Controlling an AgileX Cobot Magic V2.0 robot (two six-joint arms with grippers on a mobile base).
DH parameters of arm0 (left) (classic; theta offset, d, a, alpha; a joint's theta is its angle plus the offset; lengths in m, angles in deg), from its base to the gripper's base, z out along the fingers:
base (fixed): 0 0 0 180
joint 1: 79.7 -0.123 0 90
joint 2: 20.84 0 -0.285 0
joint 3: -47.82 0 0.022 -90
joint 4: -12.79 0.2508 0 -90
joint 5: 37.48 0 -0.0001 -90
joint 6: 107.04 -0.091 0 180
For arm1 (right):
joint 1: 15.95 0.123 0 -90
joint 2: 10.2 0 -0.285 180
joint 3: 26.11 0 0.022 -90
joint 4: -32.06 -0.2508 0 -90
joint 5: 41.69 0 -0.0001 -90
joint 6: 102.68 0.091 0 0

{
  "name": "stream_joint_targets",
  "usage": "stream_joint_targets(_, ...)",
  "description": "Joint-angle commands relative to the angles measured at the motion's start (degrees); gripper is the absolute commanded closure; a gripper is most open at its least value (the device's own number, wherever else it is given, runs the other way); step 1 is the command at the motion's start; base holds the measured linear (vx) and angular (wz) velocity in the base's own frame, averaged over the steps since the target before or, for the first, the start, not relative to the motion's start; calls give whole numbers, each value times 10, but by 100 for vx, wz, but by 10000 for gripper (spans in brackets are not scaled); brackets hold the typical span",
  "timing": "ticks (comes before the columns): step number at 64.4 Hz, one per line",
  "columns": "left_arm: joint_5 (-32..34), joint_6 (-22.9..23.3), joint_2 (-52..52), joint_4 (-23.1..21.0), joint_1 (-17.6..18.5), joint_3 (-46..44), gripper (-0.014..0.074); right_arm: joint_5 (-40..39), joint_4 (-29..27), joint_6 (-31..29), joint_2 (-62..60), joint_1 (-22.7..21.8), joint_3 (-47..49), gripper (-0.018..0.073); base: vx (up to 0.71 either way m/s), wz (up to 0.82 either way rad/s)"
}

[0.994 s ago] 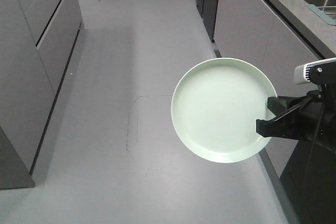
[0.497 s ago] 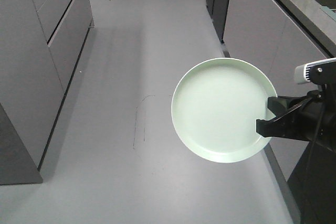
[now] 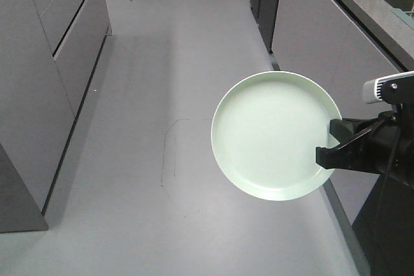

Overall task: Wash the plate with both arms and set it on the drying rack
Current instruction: 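Drive down the corridor carrying the plate in the right gripper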

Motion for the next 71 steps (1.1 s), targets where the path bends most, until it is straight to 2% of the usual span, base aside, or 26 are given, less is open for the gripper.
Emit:
stream_joint_targets(1,41,2,-9,-4,0,9,601,-44,-1,-2,-12,-2,15,568,7,-3)
stream_joint_targets(71,41,2,-9,-4,0,9,601,-44,-1,-2,-12,-2,15,568,11,2)
